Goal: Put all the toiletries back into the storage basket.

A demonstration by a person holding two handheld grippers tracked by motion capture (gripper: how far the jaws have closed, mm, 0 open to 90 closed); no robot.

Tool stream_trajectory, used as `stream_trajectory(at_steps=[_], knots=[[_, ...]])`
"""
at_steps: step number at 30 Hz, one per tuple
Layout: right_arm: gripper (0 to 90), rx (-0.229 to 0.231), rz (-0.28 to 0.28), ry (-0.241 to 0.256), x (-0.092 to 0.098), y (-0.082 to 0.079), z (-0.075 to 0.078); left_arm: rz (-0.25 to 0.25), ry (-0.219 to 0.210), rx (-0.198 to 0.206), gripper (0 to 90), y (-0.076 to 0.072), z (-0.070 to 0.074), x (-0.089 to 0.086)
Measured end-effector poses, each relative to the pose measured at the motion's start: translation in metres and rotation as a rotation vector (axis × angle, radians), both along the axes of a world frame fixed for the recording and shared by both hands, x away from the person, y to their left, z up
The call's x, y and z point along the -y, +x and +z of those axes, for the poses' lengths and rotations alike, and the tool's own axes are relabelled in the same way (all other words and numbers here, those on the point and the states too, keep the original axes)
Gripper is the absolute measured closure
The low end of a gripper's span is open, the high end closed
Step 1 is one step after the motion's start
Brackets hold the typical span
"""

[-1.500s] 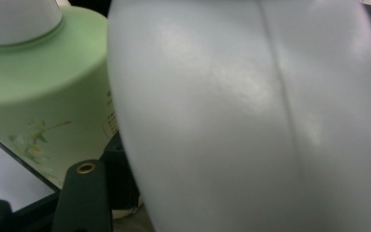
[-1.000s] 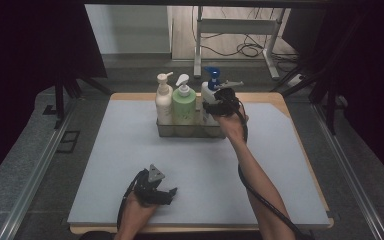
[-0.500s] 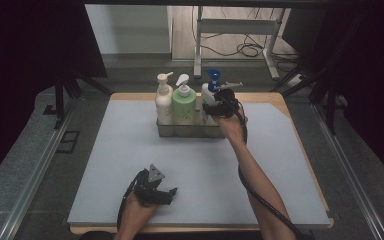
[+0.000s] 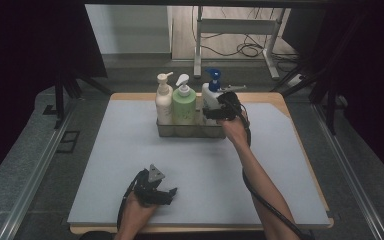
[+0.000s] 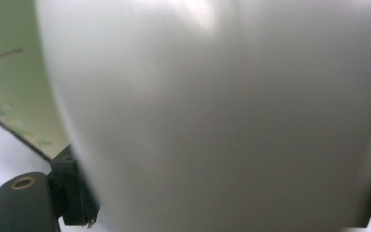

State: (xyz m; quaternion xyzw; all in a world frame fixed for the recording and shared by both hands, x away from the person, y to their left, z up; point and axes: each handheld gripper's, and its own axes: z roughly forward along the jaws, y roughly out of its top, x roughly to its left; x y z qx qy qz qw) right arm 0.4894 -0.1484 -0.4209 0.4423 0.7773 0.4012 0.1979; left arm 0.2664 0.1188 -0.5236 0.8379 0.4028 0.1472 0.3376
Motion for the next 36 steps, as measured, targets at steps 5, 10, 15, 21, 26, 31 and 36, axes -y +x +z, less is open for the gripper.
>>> stream_trajectory(at_steps=[5,10,15,21,26,31,36], knots=[[13.6,0.001,0.035,0.013,0.009,-0.008,0.002,0.0,0.0,0.0,12.2,0.0,0.0,0.0],[13.8,-0.003,0.079,0.02,0.014,-0.016,0.003,0.0,-0.001,0.001,12.1,0.0,0.0,0.0],[15.5,-0.005,0.126,-0.018,0.017,-0.026,0.004,-0.001,0.0,0.001,12.1,0.0,0.0,0.0],[22.1,-0.005,0.135,0.005,0.027,-0.034,0.006,0.0,-0.003,0.003,12.1,0.0,0.0,0.0],[28.1,0.0,0.138,0.017,0.035,-0.041,0.007,-0.001,-0.002,0.003,12.1,0.0,0.0,0.0],[35.9,-0.002,0.133,0.027,0.044,-0.045,0.009,0.002,-0.008,0.003,12.1,0.0,-0.001,0.0],[44.3,-0.015,0.122,0.024,0.053,-0.046,0.009,0.004,-0.01,0.003,12.1,0.0,-0.001,0.0]])
